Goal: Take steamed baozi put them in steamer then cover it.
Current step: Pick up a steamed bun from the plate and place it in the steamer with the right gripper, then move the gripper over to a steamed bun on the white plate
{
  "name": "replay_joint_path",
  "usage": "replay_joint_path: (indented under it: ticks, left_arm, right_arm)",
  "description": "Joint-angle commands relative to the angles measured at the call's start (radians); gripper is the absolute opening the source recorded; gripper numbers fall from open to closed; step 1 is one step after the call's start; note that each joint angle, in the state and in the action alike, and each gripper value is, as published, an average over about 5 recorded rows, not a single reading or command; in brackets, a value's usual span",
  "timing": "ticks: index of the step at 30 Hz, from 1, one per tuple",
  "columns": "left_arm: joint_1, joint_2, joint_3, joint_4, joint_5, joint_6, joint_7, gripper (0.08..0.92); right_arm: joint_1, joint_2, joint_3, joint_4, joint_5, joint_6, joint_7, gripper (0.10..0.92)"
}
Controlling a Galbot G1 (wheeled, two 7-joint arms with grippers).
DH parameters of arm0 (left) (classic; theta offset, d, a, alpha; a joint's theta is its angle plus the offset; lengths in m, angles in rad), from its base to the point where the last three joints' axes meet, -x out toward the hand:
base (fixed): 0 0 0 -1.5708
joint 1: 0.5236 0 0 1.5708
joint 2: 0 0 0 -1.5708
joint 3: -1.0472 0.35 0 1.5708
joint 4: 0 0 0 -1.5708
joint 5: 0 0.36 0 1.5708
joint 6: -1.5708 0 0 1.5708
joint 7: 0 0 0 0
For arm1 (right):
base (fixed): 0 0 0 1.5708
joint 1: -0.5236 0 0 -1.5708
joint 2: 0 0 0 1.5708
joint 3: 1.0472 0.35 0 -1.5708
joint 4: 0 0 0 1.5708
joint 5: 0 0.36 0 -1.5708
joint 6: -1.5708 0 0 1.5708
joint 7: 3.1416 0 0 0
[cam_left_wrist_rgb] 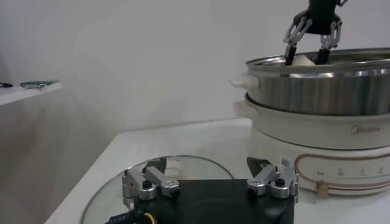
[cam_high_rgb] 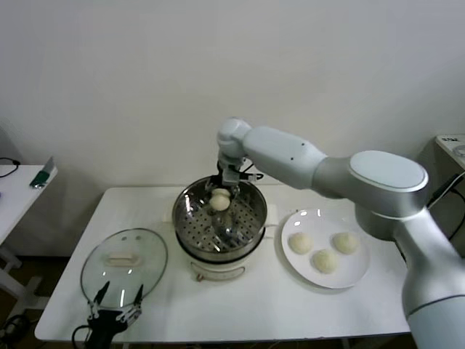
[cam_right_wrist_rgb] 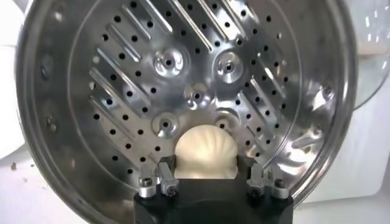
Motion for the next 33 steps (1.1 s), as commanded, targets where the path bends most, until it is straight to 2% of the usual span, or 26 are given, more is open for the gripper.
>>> replay_joint_path:
  ticks: [1,4,9,17,20,22,27,33]
  left_arm:
    - [-0.003,0.004,0.0,0.003,-0.002,0.0,0.0,0.823]
    - [-0.004,0.005,-0.001,0.003,-0.002,0.001,0.0,0.823]
    - [0.0,0.005,-0.001,-0.004,-0.001,0.005,0.0,0.823]
    - [0.006,-0.005,0.0,-0.024,0.013,0.011,0.002,0.823]
    - [0.007,-0.007,-0.001,-0.027,0.014,0.011,0.002,0.823]
    - [0.007,-0.008,-0.001,-0.027,0.014,0.011,0.003,0.823]
    - [0.002,-0.01,0.0,-0.024,0.014,0.011,0.003,0.823]
    - [-0.006,-0.011,0.004,-0.019,0.014,0.011,0.004,0.823]
  right_arm:
    - [-0.041,0.043,0.028,-0.11,-0.05,0.031,0.014,0.662]
    - [-0.04,0.047,0.024,-0.11,-0.023,0.033,0.023,0.682]
    - [0.035,0.003,-0.043,-0.032,0.122,0.016,-0.027,0.792]
    - [0.386,-0.164,-0.331,0.165,0.766,-0.137,-0.143,0.822]
    - [0.487,-0.279,-0.466,0.286,1.028,-0.355,-0.161,0.823]
    - [0.531,-0.386,-0.518,0.384,1.127,-0.518,-0.158,0.823]
    - [0.584,-0.622,-0.617,0.585,1.075,-0.792,-0.097,0.823]
    - [0.545,-0.76,-0.688,0.755,1.038,-1.013,0.016,0.823]
